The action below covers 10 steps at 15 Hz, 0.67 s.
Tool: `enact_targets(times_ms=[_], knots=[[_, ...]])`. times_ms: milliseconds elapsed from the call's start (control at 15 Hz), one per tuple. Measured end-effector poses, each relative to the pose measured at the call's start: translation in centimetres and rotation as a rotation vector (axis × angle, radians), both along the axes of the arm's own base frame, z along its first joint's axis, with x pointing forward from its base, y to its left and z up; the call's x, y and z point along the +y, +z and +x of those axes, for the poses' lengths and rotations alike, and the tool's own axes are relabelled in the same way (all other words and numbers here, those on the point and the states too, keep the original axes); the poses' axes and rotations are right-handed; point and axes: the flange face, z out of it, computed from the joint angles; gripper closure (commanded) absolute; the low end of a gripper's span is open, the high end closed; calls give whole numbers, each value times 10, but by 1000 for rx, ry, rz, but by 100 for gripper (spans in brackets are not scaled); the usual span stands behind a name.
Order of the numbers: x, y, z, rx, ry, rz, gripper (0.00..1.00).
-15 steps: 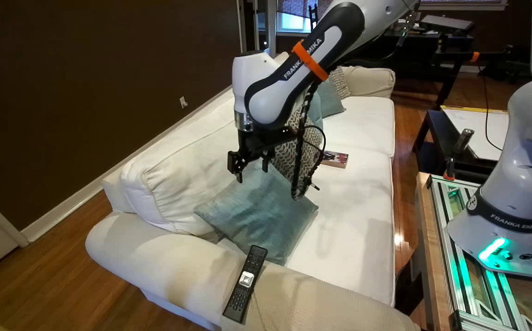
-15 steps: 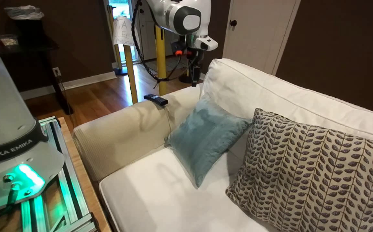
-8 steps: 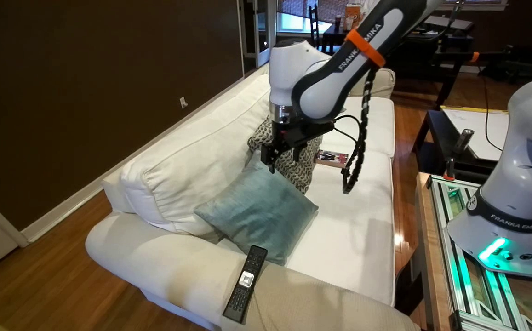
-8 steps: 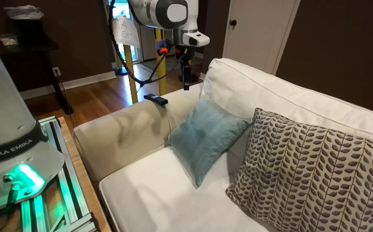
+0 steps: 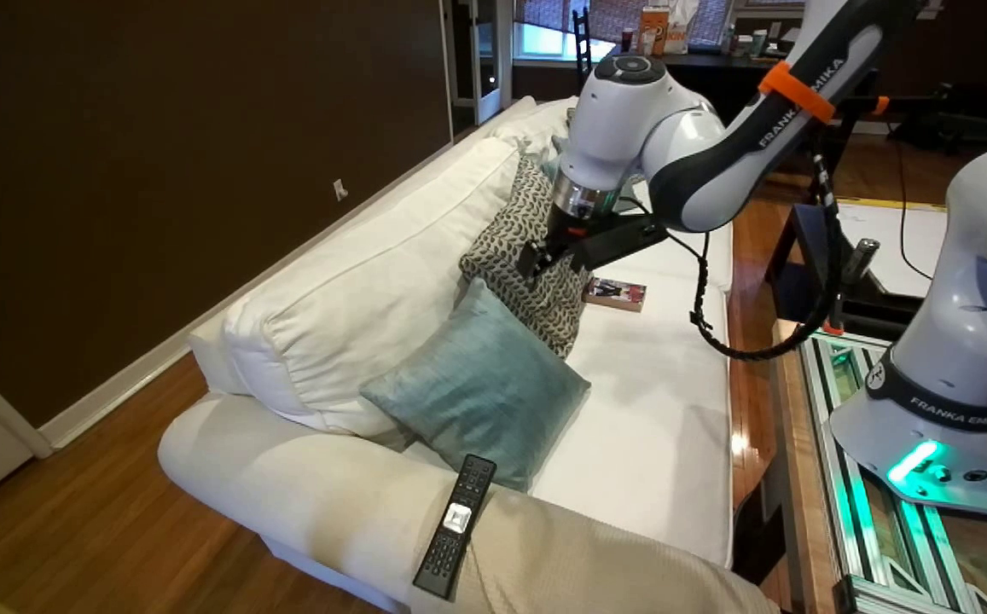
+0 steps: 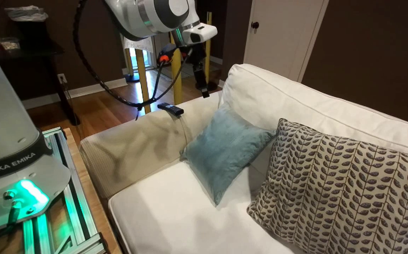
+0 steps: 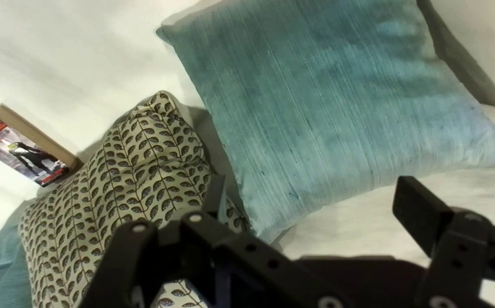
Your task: Put the grey remote control on the seat of the sofa then place the blue pillow over the grey remote.
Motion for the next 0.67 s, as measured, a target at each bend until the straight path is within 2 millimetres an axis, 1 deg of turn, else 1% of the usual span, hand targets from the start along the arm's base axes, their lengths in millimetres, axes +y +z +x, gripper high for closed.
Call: enact_targets(times_ms=[333,467,667], knots=[[-2,7,-31,-54,-42,-12,0],[-2,9,-36,-59,-46,-10,0],[-2,10,-38,-62,-47,-9,0]])
